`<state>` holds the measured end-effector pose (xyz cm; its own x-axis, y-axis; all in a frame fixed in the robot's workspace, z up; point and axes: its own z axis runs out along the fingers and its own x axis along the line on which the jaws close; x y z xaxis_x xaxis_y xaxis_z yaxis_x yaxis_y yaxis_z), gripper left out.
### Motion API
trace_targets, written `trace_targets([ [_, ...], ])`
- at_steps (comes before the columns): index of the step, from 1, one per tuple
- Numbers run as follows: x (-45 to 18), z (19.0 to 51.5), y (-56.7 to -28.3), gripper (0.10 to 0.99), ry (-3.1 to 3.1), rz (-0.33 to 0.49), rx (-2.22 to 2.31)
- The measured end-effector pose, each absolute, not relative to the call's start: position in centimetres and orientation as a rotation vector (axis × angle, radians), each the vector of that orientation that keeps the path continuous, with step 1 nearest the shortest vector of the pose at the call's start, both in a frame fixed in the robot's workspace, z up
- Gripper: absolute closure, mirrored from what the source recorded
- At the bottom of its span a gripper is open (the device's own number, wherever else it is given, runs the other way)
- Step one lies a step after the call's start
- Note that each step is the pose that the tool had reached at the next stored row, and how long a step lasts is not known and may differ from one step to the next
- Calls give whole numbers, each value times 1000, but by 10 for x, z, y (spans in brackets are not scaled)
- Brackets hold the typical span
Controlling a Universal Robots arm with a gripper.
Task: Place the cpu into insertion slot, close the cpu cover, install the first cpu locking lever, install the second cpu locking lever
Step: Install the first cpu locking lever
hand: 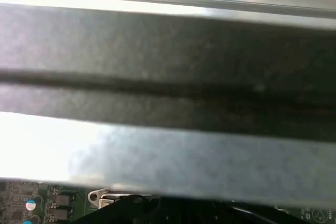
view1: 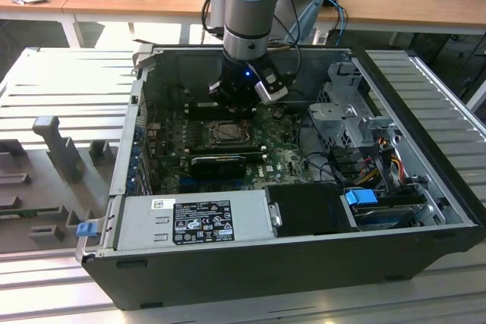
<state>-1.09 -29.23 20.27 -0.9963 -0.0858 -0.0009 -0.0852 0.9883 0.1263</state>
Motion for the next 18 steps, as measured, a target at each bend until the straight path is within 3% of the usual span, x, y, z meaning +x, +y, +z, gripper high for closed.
trace_targets([
  [5, -11, 219, -292, 980, -3128, -197, 134],
  [18, -11, 219, -301, 980, -3128, -197, 134],
])
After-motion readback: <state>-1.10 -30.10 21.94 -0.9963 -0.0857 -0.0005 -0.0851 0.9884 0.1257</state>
